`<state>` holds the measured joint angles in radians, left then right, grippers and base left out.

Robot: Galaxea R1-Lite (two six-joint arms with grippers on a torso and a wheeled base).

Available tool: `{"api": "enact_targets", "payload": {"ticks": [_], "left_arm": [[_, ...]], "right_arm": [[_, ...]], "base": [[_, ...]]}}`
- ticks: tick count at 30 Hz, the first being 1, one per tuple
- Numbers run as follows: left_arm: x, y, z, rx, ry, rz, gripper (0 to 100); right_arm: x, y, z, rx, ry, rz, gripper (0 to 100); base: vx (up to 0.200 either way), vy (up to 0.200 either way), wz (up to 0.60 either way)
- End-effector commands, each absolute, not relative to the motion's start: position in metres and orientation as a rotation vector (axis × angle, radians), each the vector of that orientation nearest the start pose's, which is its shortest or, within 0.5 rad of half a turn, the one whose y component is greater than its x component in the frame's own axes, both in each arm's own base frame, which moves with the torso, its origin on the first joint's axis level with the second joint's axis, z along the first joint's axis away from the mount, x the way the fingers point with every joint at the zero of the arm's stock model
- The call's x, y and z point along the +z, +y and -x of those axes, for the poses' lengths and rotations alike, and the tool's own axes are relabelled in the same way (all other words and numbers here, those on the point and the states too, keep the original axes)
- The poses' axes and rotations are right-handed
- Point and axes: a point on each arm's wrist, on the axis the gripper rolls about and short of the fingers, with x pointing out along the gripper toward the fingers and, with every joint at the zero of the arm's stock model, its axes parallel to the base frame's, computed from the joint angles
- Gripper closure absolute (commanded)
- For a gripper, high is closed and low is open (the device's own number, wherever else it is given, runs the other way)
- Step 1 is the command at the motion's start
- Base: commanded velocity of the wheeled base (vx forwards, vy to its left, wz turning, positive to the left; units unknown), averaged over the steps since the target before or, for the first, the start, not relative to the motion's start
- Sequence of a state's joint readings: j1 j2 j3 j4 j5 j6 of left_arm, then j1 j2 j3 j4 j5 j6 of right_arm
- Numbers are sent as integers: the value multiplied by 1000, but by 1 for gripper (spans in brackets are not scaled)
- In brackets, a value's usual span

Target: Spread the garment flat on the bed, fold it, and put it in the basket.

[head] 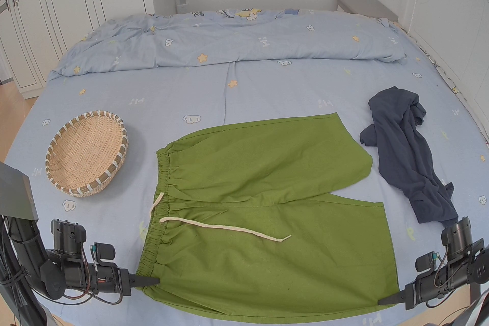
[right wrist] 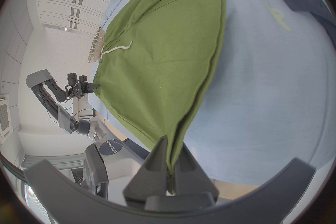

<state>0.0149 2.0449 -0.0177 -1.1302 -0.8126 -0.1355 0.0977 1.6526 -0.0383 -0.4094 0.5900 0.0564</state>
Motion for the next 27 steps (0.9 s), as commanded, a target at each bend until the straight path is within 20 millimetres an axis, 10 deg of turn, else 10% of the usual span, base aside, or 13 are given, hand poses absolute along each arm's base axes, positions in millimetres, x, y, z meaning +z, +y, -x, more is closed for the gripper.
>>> {"api": "enact_targets", "payload": {"ticks": [1,9,27], "left_arm": [[13,-4,-172,-662,894,470,100],[10,2,-168,-680,894,440,100],[98,-30,-232,-758,620,617,100]], "right_arm": [[34,24,-111,580,1186,-341,100],[42,24,-111,590,1123,-328,100],[192,42,-183,632,710,-391,100]], "base": [[0,0,0],[0,0,0],[0,0,0]]}}
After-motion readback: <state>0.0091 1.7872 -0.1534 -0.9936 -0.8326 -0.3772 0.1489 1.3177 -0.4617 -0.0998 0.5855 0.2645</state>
